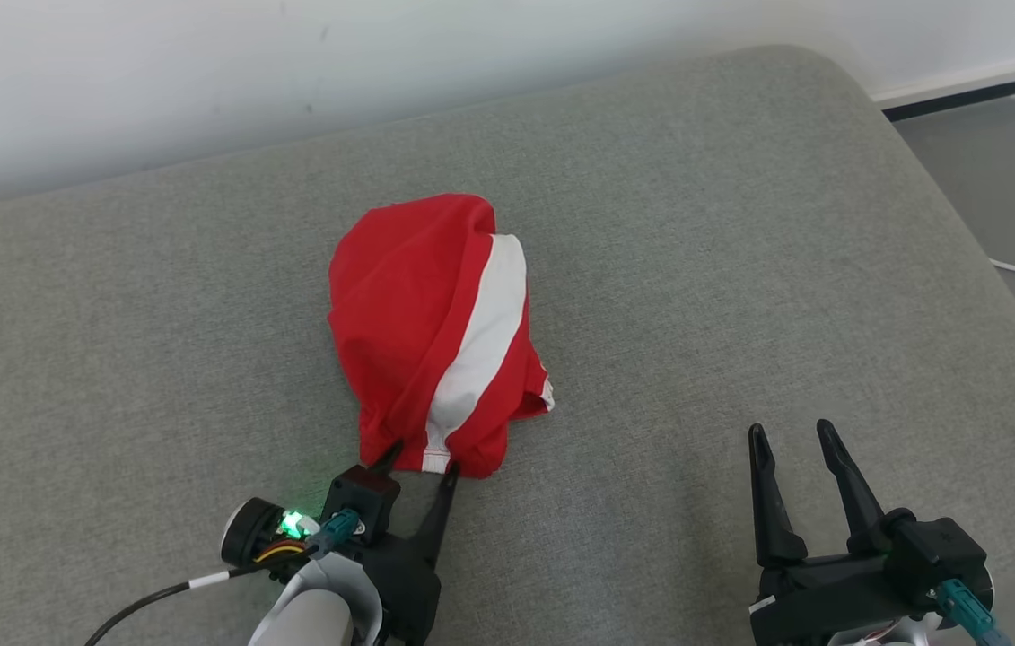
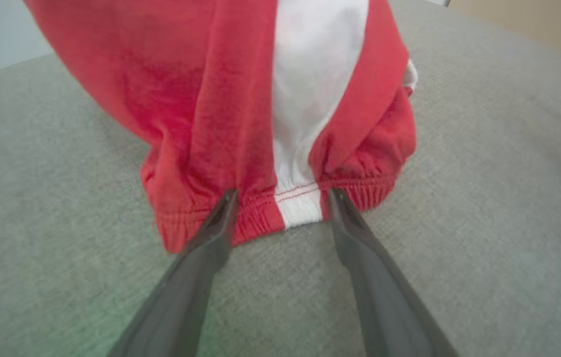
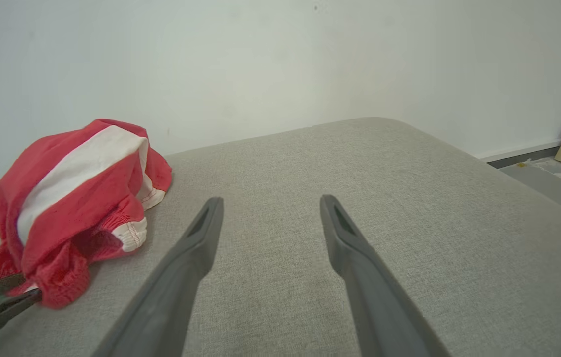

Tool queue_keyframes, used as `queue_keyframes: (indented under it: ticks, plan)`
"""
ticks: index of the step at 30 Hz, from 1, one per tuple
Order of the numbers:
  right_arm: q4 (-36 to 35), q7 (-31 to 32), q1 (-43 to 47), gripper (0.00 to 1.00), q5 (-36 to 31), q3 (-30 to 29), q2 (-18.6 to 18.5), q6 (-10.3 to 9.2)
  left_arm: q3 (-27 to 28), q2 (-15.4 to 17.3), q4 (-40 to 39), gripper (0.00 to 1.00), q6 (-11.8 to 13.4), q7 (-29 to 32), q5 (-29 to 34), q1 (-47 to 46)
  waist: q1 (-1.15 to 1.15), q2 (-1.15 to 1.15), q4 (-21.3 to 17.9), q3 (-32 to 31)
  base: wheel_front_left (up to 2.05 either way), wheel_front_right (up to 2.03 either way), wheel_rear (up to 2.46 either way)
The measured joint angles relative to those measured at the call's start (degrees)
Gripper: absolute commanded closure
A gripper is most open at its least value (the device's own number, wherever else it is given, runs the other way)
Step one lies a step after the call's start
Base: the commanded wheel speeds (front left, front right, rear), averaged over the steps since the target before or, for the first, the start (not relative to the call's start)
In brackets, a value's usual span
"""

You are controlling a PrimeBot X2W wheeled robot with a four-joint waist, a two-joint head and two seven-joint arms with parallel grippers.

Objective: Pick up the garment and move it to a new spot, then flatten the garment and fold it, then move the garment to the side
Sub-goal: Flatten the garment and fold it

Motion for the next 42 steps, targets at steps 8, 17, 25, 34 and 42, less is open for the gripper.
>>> queue_keyframes:
  ticks: [8, 17, 25, 34, 42]
  plan:
    - [-0.1, 0.0, -0.1, 0.00, 0.0, -0.9, 0.0, 0.00, -1.8, -1.1, 4.5, 1.00, 0.0, 0.0, -1.7, -3.2, -0.01, 0.00, 0.0, -0.2, 0.00, 0.00, 0.00]
    - [0.1, 0.0, 1.3, 0.00, 0.0, -1.5, 0.0, 0.00, 0.3, -0.3, -6.2, 1.00, 0.5, 0.0, -2.1, -2.2, -0.01, 0.00, 3.9, -2.0, 0.00, 0.00, 0.00]
    - [0.2, 0.0, 2.7, 0.00, 0.5, -1.5, 0.0, 0.00, 3.2, 6.6, -16.2, 1.00, 1.9, 0.0, -1.7, 4.4, -0.01, 0.00, 9.6, -4.2, 0.00, 0.00, 0.00]
    - [0.5, 0.0, 3.0, 0.00, 0.7, -0.7, 0.0, 0.00, 6.3, 14.2, -23.9, 1.00, 3.3, 2.4, -4.3, 16.2, -0.01, -0.01, 13.8, -6.7, 0.00, 0.00, 0.00]
    - [1.0, 0.0, 4.0, 0.00, 0.8, -1.0, 0.0, 0.00, 7.1, 13.8, -23.7, 0.65, 4.5, 2.1, -7.0, 22.2, -0.01, -0.01, 13.3, -7.6, 0.00, 0.00, 0.00]
